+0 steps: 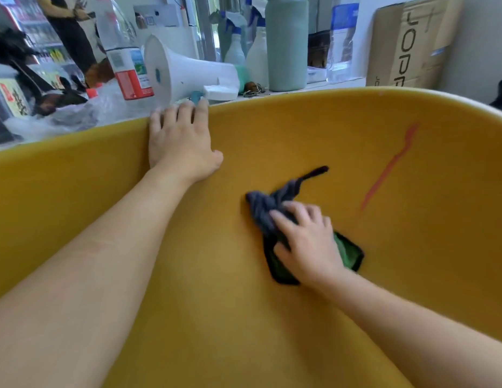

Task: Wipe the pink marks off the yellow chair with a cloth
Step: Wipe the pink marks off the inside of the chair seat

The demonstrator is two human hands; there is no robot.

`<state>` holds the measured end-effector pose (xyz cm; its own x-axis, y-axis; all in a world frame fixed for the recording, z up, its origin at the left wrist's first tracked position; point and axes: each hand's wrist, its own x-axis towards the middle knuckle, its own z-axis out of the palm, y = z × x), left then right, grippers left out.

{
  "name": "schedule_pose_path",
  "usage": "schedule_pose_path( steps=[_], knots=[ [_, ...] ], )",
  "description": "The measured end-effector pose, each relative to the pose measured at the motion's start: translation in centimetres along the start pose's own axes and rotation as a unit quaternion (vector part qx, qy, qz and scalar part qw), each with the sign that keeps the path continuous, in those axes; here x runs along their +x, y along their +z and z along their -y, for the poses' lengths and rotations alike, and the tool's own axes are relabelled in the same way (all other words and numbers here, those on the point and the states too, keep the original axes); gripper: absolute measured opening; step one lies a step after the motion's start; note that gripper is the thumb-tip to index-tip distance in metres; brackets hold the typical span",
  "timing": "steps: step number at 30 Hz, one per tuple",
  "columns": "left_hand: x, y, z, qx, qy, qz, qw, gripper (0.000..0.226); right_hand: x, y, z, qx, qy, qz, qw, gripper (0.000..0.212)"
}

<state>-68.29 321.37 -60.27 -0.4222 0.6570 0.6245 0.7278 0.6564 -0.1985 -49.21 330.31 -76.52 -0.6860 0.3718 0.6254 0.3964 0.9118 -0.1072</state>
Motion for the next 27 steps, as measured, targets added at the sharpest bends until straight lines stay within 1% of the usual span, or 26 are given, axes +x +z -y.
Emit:
schedule_pose_path(
  steps=[1, 2, 3, 4, 5, 6, 7, 8, 9, 10, 11, 12, 14, 15, 16, 17, 18, 19, 20, 21, 22, 23, 25, 27],
  knots=[
    [0.0, 0.0, -0.2, 0.001, -0.002, -0.004, 1.000, 0.086, -2.6, 0.8, 1.5, 0.016, -0.084, 0.054, 0.995, 0.053],
    [-0.1, 0.0, -0.3, 0.003, -0.004, -0.004, 1.000, 0.087, -3.6, 0.6, 1.8, 0.022, -0.165, 0.126, 0.978, 0.054],
    [-0.3, 0.0, -0.4, 0.006, -0.007, -0.001, 1.000, 0.088, -2.8, -0.2, 0.7, 0.016, -0.247, 0.174, 0.953, 0.054],
    [-0.6, 0.1, -0.6, 0.007, -0.010, 0.001, 1.000, 0.090, -0.8, -1.4, -1.1, -0.032, -0.302, 0.181, 0.936, 0.053],
    [-1.0, 0.2, -0.7, 0.005, -0.016, 0.000, 1.000, 0.093, 1.6, -2.6, -3.1, -0.085, -0.310, 0.168, 0.932, 0.052],
    [-1.6, 0.2, -1.0, -0.001, -0.023, 0.001, 1.000, 0.095, 3.8, -3.7, -5.0, -0.125, -0.251, 0.127, 0.951, 0.051],
    [-2.2, 0.3, -1.4, -0.013, -0.027, 0.009, 1.000, 0.097, 5.3, -4.4, -6.5, -0.135, -0.154, 0.063, 0.977, 0.051],
    [-3.2, 0.5, -2.0, -0.029, -0.023, 0.026, 0.999, 0.096, 5.5, -4.3, -6.6, -0.119, -0.052, 0.013, 0.991, 0.052],
    [-4.3, 0.8, -2.6, -0.042, -0.011, 0.052, 0.998, 0.093, 4.5, -3.6, -5.5, -0.090, 0.035, -0.002, 0.995, 0.053],
    [-5.6, 1.2, -3.4, -0.051, 0.005, 0.081, 0.995, 0.090, 2.6, -2.4, -3.5, -0.057, 0.065, 0.004, 0.996, 0.055],
    [-6.9, 1.6, -4.1, -0.055, 0.021, 0.111, 0.992, 0.089, 0.3, -1.4, -1.1, -0.032, 0.049, 0.033, 0.998, 0.056],
    [-8.2, 2.0, -4.7, -0.055, 0.034, 0.139, 0.988, 0.089, -2.1, -0.8, 0.8, -0.011, -0.001, 0.080, 0.997, 0.057],
    [-10.6, 2.9, -5.7, -0.060, 0.044, 0.173, 0.982, 0.083, -3.2, -1.6, 0.6, 0.001, -0.119, 0.170, 0.978, 0.054],
    [-11.6, 3.2, -5.9, -0.070, 0.041, 0.180, 0.980, 0.077, -1.6, -2.9, -1.0, -0.017, -0.149, 0.189, 0.970, 0.052],
    [-12.3, 3.2, -6.1, -0.085, 0.034, 0.188, 0.978, 0.070, 0.6, -4.1, -2.9, -0.045, -0.139, 0.191, 0.971, 0.049],
    [-12.9, 3.3, -6.5, -0.107, 0.022, 0.197, 0.974, 0.066, 2.8, -5.2, -4.7, -0.089, -0.096, 0.153, 0.980, 0.046],
    [-13.2, 3.3, -6.9, -0.141, 0.006, 0.203, 0.969, 0.064, 4.5, -6.0, -6.1, -0.120, -0.021, 0.094, 0.988, 0.044],
    [-13.5, 3.1, -7.5, -0.195, -0.017, 0.205, 0.959, 0.065, 5.0, -6.4, -6.3, -0.128, 0.055, 0.046, 0.989, 0.044],
    [-14.0, 2.7, -8.3, -0.270, -0.039, 0.205, 0.940, 0.065, 4.3, -5.9, -5.4, -0.105, 0.104, 0.033, 0.988, 0.047],
    [-14.5, 2.2, -9.4, -0.354, -0.050, 0.204, 0.911, 0.062, 2.8, -5.0, -3.7, -0.082, 0.109, 0.053, 0.989, 0.051],
    [-15.2, 1.7, -10.6, -0.414, -0.046, 0.208, 0.885, 0.058, 0.6, -4.0, -1.8, -0.064, 0.092, 0.098, 0.989, 0.055],
    [-16.3, 1.0, -12.0, -0.438, -0.034, 0.222, 0.870, 0.052, -1.7, -3.6, -0.3, -0.050, 0.059, 0.160, 0.984, 0.058],
    [-18.7, 0.6, -13.8, -0.444, -0.037, 0.243, 0.862, 0.051, -3.8, -4.6, 0.0, -0.005, 0.001, 0.293, 0.956, 0.069],
    [-19.8, 1.6, -14.7, -0.451, -0.073, 0.258, 0.851, 0.063, -2.5, -7.8, -2.3, 0.067, -0.008, 0.402, 0.913, 0.075]
  ],
)
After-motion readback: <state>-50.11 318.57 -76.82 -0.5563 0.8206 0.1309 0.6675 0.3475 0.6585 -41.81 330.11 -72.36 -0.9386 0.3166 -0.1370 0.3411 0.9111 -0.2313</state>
